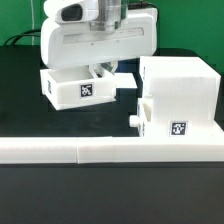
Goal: Assemble drawer
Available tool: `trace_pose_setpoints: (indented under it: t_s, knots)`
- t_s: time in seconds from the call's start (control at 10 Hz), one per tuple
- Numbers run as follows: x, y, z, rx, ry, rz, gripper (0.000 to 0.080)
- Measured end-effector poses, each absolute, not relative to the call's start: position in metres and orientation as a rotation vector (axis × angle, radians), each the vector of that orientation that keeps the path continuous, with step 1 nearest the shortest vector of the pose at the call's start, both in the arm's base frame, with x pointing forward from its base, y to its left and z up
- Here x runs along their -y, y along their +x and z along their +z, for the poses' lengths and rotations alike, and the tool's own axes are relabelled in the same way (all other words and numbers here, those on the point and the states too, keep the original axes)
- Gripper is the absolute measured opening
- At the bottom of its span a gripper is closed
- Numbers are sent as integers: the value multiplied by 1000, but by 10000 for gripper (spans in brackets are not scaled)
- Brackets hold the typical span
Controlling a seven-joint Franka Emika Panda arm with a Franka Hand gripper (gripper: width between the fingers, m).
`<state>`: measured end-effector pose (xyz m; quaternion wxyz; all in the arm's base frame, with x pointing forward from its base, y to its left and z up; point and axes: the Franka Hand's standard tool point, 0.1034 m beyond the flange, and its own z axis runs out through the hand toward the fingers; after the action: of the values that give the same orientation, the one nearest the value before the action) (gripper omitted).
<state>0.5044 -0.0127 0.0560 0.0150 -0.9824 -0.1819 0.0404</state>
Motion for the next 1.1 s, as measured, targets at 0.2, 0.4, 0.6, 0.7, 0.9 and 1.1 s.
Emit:
trace_pose_setpoints:
  t_s: [0.2,0.4,0.6,0.7,0.9,1.1]
  knots:
    - [13,504,56,756,-3012,125,42]
    - [14,506,55,1060,-2918,126,42]
    - [9,522,61,1310,-2814,133,42]
    - [7,525,62,1484,-2735,136,42]
    - [9,525,62,1659,-2629,138,42]
    - [11,524,61,1826,-2511,139,42]
